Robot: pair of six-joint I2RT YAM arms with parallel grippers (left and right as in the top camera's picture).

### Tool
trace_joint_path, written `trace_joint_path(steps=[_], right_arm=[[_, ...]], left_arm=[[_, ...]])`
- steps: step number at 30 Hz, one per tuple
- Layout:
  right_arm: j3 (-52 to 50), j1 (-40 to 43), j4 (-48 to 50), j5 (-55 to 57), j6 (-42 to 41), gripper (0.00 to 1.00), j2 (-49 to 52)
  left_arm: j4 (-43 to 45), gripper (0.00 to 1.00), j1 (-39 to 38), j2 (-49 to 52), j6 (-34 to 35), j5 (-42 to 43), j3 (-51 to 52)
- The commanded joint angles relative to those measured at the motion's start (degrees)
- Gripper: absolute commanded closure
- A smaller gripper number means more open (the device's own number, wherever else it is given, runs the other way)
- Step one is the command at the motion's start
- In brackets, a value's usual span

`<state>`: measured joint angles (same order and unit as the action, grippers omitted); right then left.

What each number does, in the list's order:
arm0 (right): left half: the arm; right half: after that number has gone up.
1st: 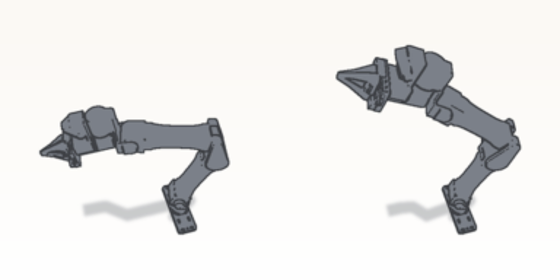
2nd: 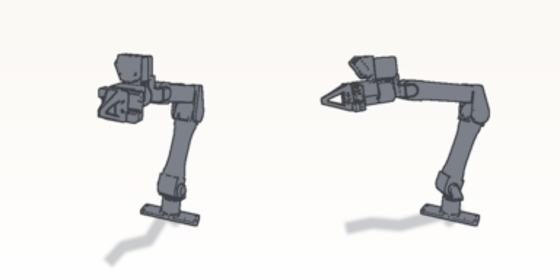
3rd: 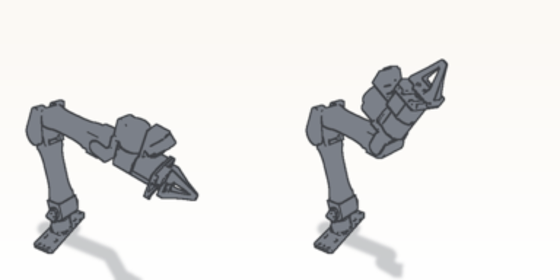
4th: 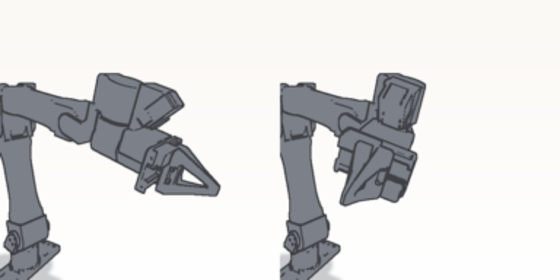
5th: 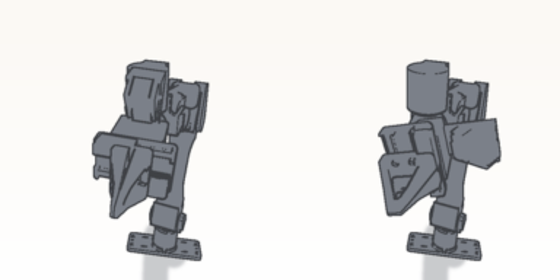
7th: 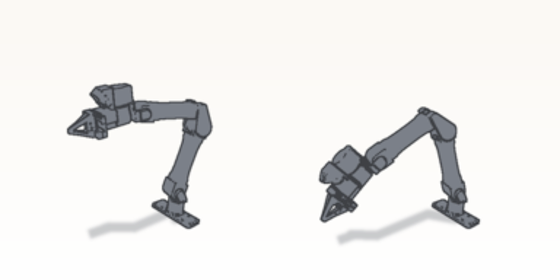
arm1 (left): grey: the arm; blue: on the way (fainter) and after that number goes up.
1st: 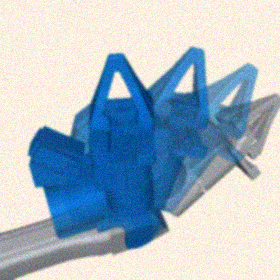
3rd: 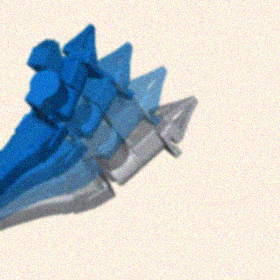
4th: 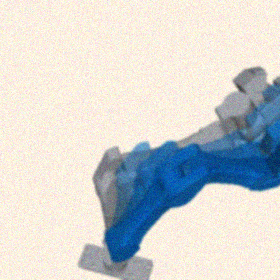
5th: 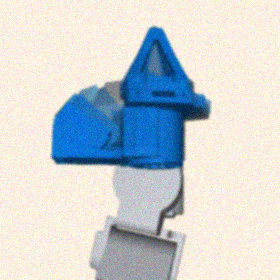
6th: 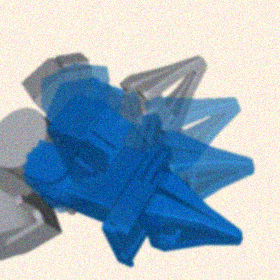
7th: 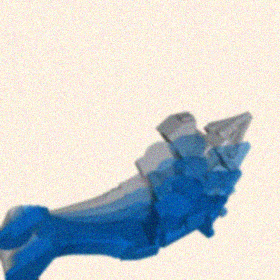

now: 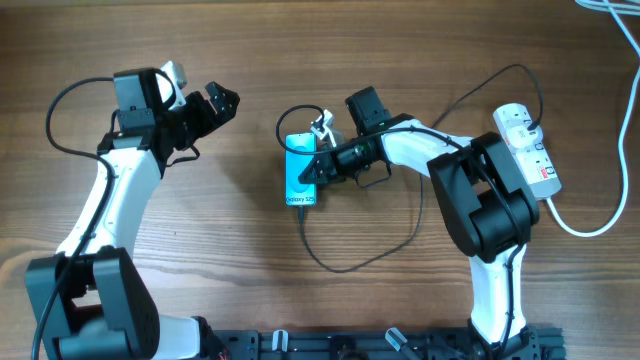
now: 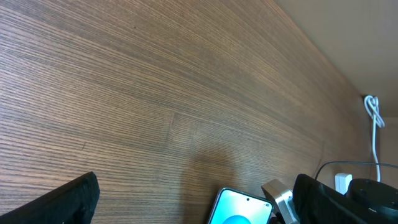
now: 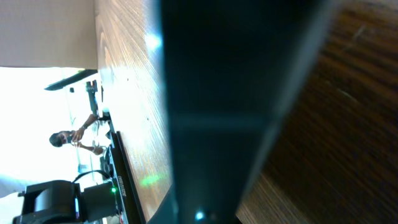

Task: Plug charger to phone and switch on socket
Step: 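Release the phone with the left gripper and move it back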

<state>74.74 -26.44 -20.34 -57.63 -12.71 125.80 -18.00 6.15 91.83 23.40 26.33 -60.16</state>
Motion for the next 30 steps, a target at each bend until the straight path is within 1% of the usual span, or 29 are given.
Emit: trace_joint_path(steps=[1, 4, 8, 10, 15, 22, 24, 27, 28, 30], right_arm=[[0.66, -0.57, -0.35, 4.02, 3.56, 0.95, 1.62], [0.66, -0.57, -0.39, 4.02, 3.54, 0.94, 1.62], [0.66, -0.57, -0.42, 4.02, 3.5, 0.9, 1.62], [0.66, -0.57, -0.39, 4.17, 3.52, 0.83, 1.62], [0.66, -0.57, 0.15, 6.25, 0.72, 0.81, 1.62], [0.66, -0.57, 0.76, 7.89, -0.02, 0.77, 1.62], [0.66, -0.57, 1.05, 9.2, -1.44, 0.74, 1.62], [0.66, -0.57, 0.98, 9.2, -1.49, 0.66, 1.62], [0.66, -0.57, 0.98, 9.42, -1.99, 0.65, 1.62], [0.66, -0.57, 1.03, 13.33, -5.4, 0.59, 1.62]], left_arm=[[0.11, 0.0, 0.13, -0.2, -0.52, -0.92, -0.04], [0.11, 0.0, 0.13, -0.2, -0.52, -0.92, -0.04], [0.11, 0.0, 0.13, -0.2, -0.5, -0.92, -0.04], [0.13, 0.0, 0.13, -0.2, -0.52, -0.94, -0.04], [0.11, 0.0, 0.13, -0.2, -0.52, -0.92, -0.04], [0.11, 0.0, 0.13, -0.2, -0.52, -0.92, -0.04], [0.11, 0.0, 0.13, -0.2, -0.52, -0.92, -0.04], [0.13, 0.0, 0.13, -0.2, -0.5, -0.92, -0.04], [0.13, 0.0, 0.13, -0.2, -0.5, -0.92, -0.04], [0.11, 0.0, 0.13, -0.2, -0.52, -0.94, -0.04]])
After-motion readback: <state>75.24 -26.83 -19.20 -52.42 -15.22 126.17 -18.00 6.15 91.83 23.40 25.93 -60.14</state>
